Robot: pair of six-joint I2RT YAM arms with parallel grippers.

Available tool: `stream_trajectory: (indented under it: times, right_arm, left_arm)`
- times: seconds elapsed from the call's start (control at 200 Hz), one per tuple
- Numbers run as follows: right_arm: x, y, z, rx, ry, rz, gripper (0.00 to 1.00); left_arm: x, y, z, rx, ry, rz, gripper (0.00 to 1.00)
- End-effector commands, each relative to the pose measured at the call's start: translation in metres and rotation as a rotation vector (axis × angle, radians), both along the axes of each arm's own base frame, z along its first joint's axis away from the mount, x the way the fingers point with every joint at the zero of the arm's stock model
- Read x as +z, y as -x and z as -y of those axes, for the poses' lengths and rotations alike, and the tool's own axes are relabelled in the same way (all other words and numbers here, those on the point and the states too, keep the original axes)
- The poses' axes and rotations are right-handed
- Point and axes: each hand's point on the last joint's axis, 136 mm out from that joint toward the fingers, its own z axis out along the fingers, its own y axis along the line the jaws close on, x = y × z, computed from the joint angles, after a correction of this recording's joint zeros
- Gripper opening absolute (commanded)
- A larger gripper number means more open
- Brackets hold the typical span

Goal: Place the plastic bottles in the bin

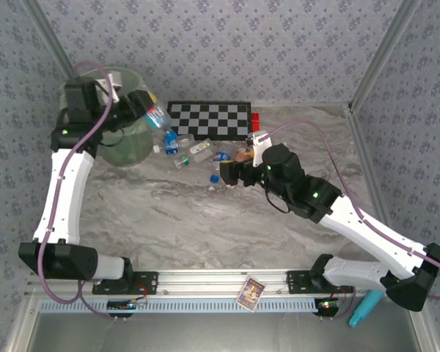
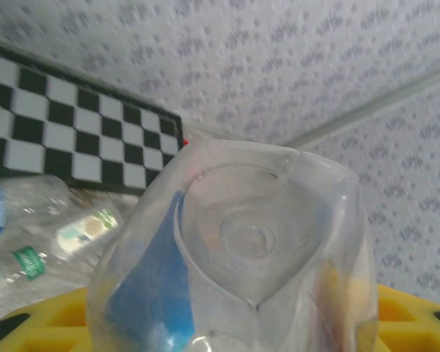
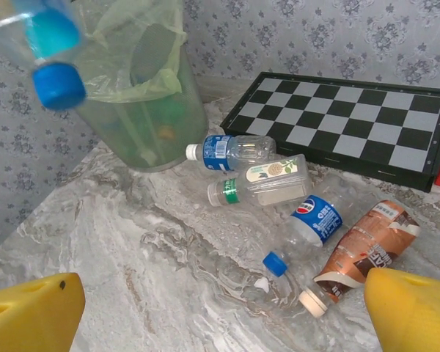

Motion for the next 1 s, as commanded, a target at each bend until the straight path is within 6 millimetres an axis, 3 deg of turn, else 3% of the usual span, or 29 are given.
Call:
stream_trajectory:
  times: [0.0,0.23,0.47,0.75,0.995]
  right_arm:
    - [0.005,0.000,0.006,0.013,0.013,0.020,0.99]
    - [0.007,-0.006,0.008,0.026,0.008,0.013,0.99]
    - [0.007,-0.012,0.015,0.014,0.004,0.004,0.99]
    - [0.015,-0.020,0.023,-0.009,0.004,0.034,0.99]
    - [0.021,-0.022,0.031,-0.037,0.000,0.060,1.00]
  left_arm:
    - [0.032,0.008,-0.027,0.068,-0.010,0.067,0.52]
    - [0.049,-0.022,-0.092,0.310,0.082,0.082,0.52]
    - [0.053,-0.053,-0.162,0.589,0.216,0.086,0.51]
    - [0.036,-0.091,-0.196,0.752,0.359,0.020,0.52]
    - [0.010,-0.120,-0.209,0.822,0.467,-0.043,0.52]
